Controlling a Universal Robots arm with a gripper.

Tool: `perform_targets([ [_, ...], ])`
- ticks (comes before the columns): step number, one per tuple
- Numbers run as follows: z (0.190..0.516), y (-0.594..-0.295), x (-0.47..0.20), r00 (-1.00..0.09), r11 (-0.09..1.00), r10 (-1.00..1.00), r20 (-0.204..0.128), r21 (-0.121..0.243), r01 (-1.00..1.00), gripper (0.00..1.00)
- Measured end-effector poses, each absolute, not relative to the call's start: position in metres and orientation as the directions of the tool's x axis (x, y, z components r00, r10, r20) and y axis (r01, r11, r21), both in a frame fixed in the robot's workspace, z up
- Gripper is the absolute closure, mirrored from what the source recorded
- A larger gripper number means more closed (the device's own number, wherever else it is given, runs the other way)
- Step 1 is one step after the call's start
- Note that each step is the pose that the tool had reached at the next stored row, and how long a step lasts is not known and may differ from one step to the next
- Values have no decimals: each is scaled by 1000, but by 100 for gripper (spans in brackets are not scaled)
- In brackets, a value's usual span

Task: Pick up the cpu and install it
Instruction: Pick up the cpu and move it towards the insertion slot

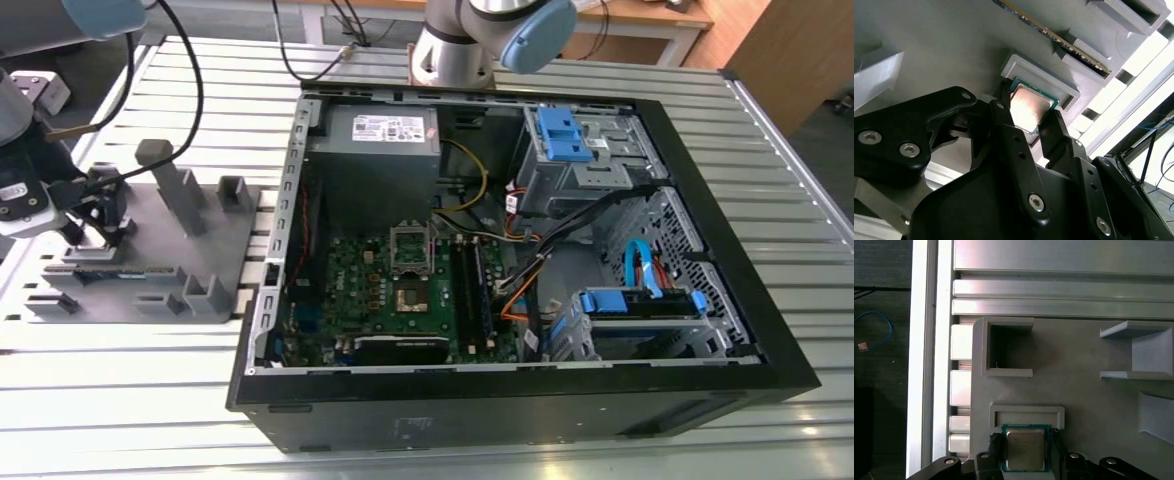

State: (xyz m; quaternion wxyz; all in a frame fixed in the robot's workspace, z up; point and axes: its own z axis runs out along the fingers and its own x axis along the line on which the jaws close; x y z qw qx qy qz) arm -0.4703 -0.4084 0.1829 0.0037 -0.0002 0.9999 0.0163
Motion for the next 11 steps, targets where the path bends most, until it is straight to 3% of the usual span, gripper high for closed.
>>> perform_targets([
  [11,190,-408,-470,-1000,999,0,-8,33,0,53],
])
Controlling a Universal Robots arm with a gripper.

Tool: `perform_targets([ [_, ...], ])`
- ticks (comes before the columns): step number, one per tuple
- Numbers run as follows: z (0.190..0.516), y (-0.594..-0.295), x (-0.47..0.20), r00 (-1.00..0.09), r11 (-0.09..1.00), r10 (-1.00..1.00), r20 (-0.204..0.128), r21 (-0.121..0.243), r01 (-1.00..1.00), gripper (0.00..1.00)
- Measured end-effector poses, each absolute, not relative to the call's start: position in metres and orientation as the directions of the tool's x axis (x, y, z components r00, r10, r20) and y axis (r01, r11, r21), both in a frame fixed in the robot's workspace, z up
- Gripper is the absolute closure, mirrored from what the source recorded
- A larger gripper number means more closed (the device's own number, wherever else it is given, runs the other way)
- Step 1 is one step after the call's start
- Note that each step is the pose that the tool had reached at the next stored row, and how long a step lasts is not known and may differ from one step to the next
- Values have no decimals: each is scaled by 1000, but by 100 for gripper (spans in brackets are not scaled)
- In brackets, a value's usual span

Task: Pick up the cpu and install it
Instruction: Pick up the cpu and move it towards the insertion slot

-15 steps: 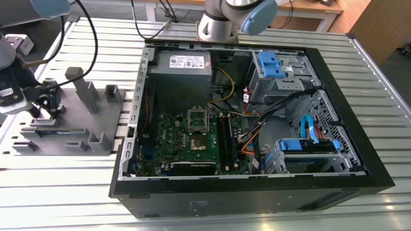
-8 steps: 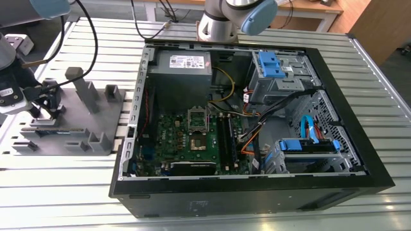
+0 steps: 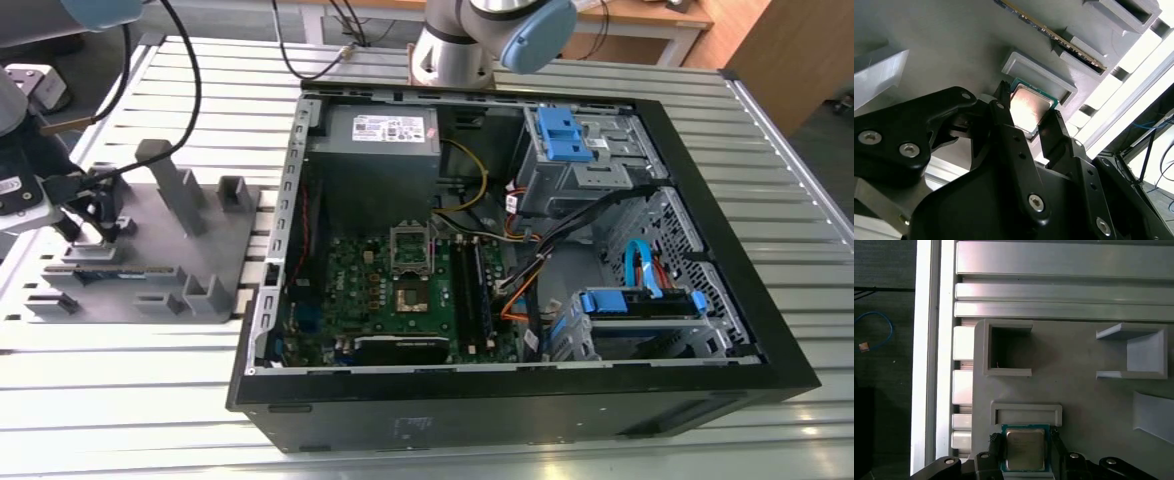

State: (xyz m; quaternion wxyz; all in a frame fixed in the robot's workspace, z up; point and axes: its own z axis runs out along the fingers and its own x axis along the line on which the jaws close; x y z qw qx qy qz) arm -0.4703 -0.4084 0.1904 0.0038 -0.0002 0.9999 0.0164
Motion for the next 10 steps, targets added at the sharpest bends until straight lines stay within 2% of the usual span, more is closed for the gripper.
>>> perform_targets([
  [10,197,-408,-470,-1000,999,0,-7,33,0,53],
])
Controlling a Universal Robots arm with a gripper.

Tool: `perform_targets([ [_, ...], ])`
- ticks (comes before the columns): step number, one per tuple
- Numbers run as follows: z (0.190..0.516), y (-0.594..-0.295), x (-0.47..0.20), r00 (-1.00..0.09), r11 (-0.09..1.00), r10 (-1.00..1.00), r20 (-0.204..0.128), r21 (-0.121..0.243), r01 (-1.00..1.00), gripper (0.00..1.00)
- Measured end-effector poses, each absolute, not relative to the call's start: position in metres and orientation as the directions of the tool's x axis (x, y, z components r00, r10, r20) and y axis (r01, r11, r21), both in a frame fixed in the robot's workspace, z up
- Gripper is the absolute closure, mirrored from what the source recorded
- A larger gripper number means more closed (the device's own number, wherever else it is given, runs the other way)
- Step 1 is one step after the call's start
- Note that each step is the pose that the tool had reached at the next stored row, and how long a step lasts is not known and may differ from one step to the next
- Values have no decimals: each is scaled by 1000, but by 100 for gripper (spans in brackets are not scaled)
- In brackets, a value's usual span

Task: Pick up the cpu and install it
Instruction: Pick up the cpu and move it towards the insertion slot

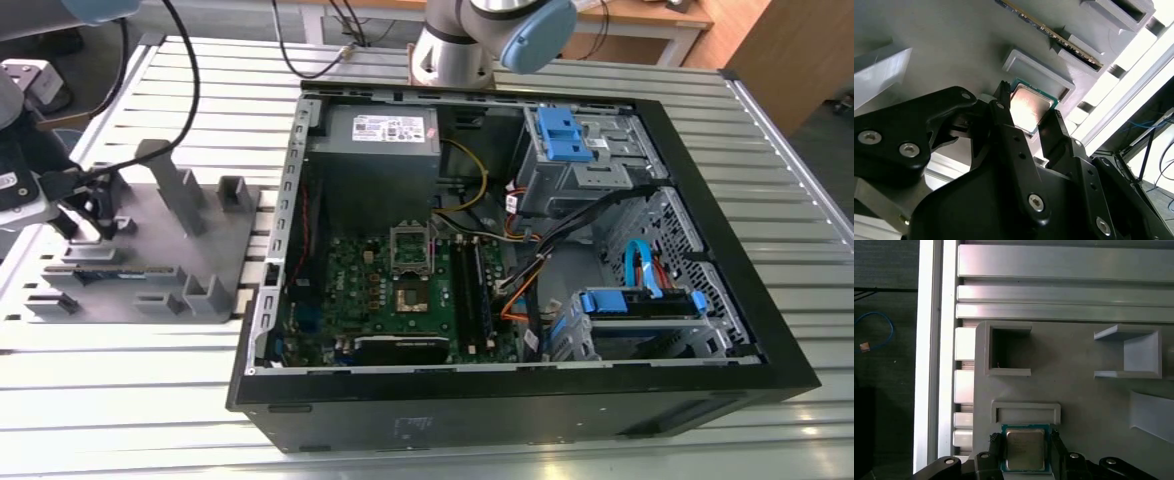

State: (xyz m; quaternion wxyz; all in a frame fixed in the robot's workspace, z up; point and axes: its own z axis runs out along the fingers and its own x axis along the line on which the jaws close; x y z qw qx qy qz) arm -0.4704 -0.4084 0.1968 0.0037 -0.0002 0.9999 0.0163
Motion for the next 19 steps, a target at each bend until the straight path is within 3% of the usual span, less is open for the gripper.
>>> perform_targets([
  [19,215,-408,-470,-1000,999,0,-7,33,0,53],
])
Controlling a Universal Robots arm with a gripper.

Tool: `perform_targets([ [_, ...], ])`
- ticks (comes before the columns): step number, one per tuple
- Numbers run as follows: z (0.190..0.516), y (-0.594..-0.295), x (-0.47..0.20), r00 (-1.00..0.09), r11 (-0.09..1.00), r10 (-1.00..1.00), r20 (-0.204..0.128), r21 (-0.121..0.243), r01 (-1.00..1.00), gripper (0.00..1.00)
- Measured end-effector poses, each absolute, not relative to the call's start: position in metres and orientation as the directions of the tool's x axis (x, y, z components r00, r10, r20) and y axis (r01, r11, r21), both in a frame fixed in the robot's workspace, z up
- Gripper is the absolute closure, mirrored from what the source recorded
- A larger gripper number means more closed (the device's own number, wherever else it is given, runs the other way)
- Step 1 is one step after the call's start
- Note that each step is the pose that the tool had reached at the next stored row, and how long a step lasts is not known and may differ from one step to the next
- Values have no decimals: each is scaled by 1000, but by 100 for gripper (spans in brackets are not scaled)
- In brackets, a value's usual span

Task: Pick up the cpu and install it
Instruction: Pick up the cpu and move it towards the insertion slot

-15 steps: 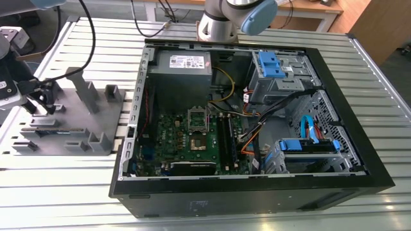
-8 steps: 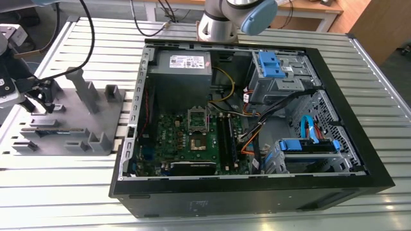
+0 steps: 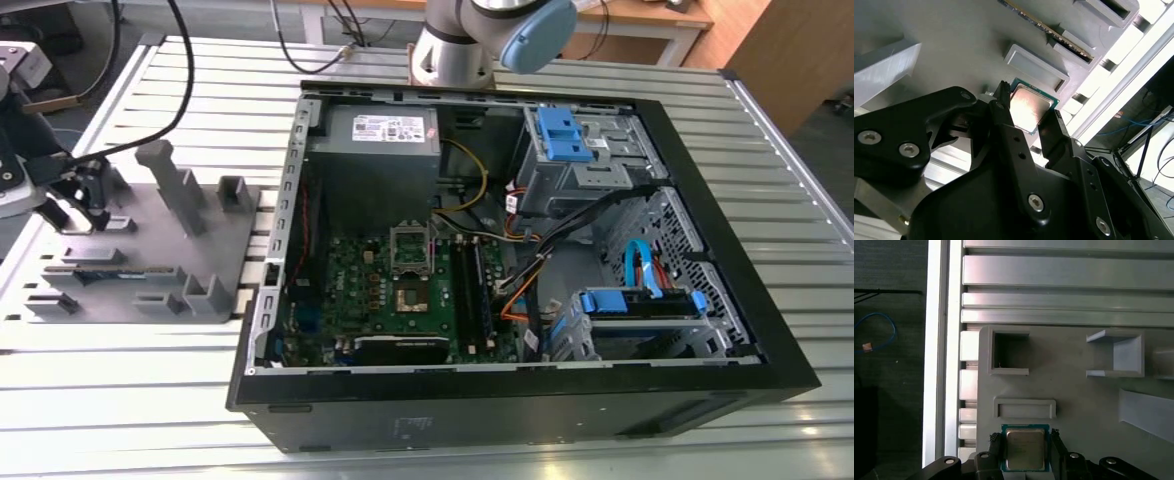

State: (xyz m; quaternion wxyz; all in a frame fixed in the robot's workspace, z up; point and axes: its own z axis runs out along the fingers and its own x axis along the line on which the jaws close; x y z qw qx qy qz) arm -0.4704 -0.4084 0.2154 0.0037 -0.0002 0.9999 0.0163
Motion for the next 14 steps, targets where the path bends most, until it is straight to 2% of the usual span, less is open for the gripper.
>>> perform_targets([
  [14,217,-408,-470,-1000,999,0,-7,33,0,53],
])
